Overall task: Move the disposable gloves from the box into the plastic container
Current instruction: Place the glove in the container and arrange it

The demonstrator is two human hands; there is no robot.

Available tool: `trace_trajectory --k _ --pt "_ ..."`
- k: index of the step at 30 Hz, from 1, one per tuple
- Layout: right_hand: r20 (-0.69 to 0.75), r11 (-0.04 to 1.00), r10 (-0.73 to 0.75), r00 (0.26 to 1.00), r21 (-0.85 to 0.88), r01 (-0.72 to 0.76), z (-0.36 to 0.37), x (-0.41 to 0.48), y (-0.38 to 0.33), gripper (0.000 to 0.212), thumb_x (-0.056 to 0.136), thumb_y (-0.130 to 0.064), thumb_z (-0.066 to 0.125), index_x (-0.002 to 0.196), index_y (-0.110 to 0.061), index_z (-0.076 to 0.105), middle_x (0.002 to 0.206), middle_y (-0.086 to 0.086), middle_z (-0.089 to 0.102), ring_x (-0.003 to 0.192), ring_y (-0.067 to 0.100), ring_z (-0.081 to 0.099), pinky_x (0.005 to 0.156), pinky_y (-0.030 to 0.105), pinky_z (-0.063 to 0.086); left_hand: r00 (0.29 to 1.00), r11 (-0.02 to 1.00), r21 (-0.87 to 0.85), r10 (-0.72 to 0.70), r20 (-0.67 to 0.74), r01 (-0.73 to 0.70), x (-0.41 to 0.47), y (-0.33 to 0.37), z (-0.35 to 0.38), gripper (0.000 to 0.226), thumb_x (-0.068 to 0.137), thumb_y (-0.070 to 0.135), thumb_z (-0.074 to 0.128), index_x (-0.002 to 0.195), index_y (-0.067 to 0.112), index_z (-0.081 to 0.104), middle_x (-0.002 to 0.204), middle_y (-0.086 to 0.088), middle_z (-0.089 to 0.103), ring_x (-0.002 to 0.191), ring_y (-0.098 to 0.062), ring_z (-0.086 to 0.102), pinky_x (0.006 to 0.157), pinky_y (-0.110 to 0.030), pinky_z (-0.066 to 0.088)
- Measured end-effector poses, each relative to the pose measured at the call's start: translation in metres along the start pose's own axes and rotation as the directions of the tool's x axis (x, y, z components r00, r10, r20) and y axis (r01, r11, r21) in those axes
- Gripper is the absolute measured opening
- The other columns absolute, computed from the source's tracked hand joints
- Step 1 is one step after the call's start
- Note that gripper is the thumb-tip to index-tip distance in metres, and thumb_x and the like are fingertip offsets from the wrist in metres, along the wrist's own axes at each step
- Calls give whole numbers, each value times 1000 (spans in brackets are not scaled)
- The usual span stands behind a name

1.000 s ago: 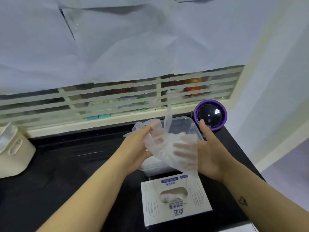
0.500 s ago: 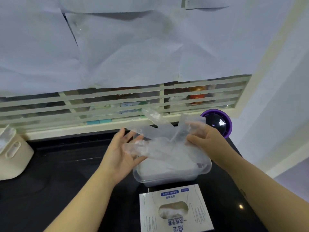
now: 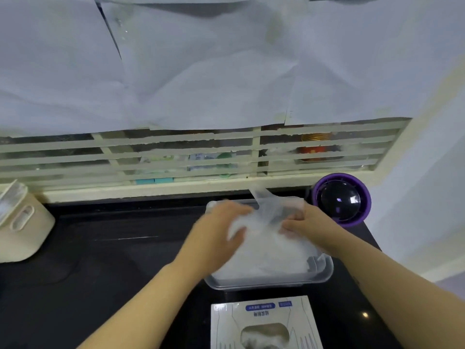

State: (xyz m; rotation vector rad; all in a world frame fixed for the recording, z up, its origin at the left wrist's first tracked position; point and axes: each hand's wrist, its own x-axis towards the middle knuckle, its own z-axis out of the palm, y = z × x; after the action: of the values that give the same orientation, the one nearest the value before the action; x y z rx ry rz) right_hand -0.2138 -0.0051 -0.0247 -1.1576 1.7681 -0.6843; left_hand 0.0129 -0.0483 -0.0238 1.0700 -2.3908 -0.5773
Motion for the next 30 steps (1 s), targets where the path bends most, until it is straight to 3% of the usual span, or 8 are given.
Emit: trace_trajectory --k 3,10,16,17,19,21,26,30 --pt "13 992 -12 1000 123 10 1 3 -6 24 87 -11 65 110 -16 65 98 5 72 92 17 69 91 36 53 896 994 111 -36 442 -15 10 1 19 52 94 42 58 142 36 40 126 19 55 118 -4 49 103 -23 38" --pt "-61 898 -129 990 417 142 -28 -2 -58 35 89 -6 60 120 -24 59 102 8 73 102 22 68 92 41 53 858 998 16 48 511 -66 17 15 25 18 98 31 52 110 24 64 102 8 61 89 -8 55 87 -27 49" --pt "-162 864 -487 858 57 501 -38 -27 -105 27 91 -14 61 112 -30 66 99 -4 73 94 11 67 77 13 53 875 952 -206 -104 472 225 16 16 -10 12 97 37 53 102 34 63 96 20 62 86 3 59 81 -15 49" --pt "-129 820 -571 811 -52 569 -37 -31 -110 25 91 -15 61 110 -31 67 104 -6 72 94 8 66 78 10 51 885 858 -374 -175 431 352 15 15 -20 16 96 40 52 100 31 66 95 15 65 82 1 61 79 -18 52" --pt "9 691 -692 721 -281 666 -31 -39 -114 18 92 -19 60 105 -25 70 104 -6 71 92 6 64 79 13 50 804 367 -716 -248 540 594 15 10 -39 46 89 52 46 102 16 71 96 -1 70 79 -11 65 71 -26 55" --pt "221 468 -765 605 -455 758 -20 -44 -109 18 90 -17 59 102 -20 72 102 -4 69 90 7 64 80 17 52 742 -34 -751 -128 658 659 10 6 -47 77 83 69 32 111 8 73 108 -13 69 91 -22 67 73 -31 56" --pt "622 -80 -695 360 -564 822 1 -32 -60 27 80 -18 68 105 -25 72 114 -1 68 113 19 60 100 40 49 713 -437 -661 -61 699 610 10 -10 -30 100 78 85 33 144 11 45 141 -20 51 131 -39 47 111 -56 31" --pt "705 -172 -538 462 -628 759 -5 -10 -22 43 64 -22 87 104 -30 72 121 -2 66 123 19 56 109 42 27 698 -387 -759 -317 643 524 16 -21 -13 91 78 83 35 138 16 49 127 -14 64 119 -36 60 103 -62 39"
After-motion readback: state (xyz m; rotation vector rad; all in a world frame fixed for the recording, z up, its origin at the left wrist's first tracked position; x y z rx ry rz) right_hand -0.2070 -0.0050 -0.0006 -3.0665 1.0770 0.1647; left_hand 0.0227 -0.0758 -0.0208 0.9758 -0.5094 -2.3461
